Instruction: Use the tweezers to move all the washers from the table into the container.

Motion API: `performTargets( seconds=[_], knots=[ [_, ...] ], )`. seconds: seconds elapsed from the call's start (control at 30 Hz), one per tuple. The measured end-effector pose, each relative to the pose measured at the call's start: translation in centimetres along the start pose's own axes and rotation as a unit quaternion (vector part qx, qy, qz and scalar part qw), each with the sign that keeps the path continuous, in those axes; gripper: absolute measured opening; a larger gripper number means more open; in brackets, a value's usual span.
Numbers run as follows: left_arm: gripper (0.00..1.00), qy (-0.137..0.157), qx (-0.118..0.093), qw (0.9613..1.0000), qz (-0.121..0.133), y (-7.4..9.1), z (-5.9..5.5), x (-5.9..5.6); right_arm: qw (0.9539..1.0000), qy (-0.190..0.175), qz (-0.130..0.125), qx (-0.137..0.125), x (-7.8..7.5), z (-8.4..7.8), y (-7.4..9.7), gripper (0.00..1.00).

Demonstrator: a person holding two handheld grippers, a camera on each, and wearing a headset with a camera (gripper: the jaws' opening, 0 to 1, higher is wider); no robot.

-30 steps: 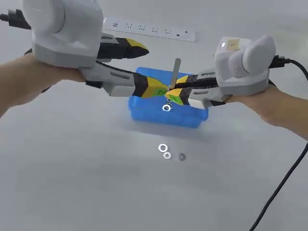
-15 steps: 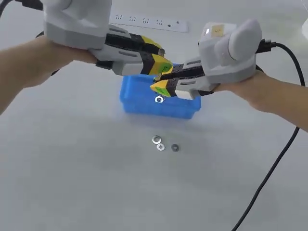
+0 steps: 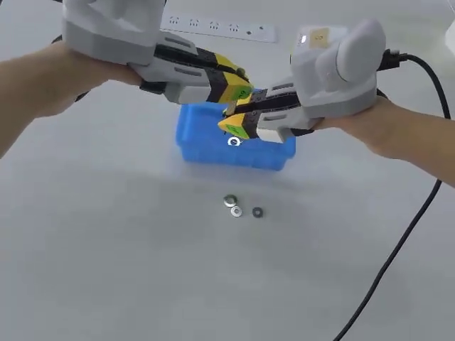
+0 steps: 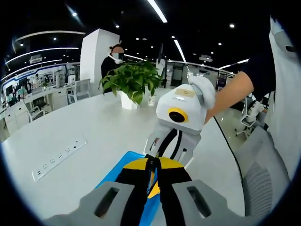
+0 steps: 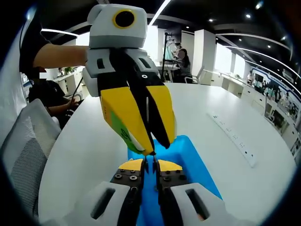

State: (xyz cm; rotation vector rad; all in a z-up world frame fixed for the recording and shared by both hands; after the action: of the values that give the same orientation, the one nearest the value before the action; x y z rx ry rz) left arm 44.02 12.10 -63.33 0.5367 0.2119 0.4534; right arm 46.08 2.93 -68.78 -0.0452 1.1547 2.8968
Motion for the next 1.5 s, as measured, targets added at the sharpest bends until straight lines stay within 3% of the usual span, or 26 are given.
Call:
performTargets(
  seconds=[0.43,0.83,0.97,1.2,1.4,1.5],
  knots=[
    [0.06,-0.002,0.001,0.9999,-0.01,0.5,-0.3,-0.2,0.9998,0.015,0.013,0.003,1.0,0.1,0.1,0.11],
    [0.06,-0.029,-0.014,0.9993,0.018,1.3,0.8,-0.2,0.9996,0.02,-0.016,-0.011,0.5,1.3,0.8,0.13],
    [0.06,-0.031,-0.018,0.9988,0.032,1.5,1.2,0.0,0.9996,0.014,-0.021,-0.012,0.5,1.5,0.9,0.22],
    [0.06,-0.04,-0.016,0.998,0.047,1.5,1.5,0.2,0.9994,0.01,-0.032,-0.004,0.5,1.0,1.2,0.27],
    [0.06,-0.042,-0.017,0.9975,0.055,1.8,1.7,0.2,0.9973,-0.035,-0.063,-0.015,0.2,-0.2,3.2,0.46],
    [0.06,-0.041,-0.011,0.9974,0.058,1.9,1.4,0.1,0.9942,-0.051,-0.093,-0.018,0.4,-1.3,4.7,0.59]
  ],
)
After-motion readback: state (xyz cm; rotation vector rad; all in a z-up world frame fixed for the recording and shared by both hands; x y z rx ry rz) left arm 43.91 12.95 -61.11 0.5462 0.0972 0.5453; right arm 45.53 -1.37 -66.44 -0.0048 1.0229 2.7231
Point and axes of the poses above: the centre of the closed fingertips' face, and the gripper's own axes: y roughly backward along the fingers, x roughly to its left, z roughly out of its top, the point moved 8 cm from there along y, roughly backward along the fingers, and after that the axes turned 11 degrees about x, right-handed, at the moved point
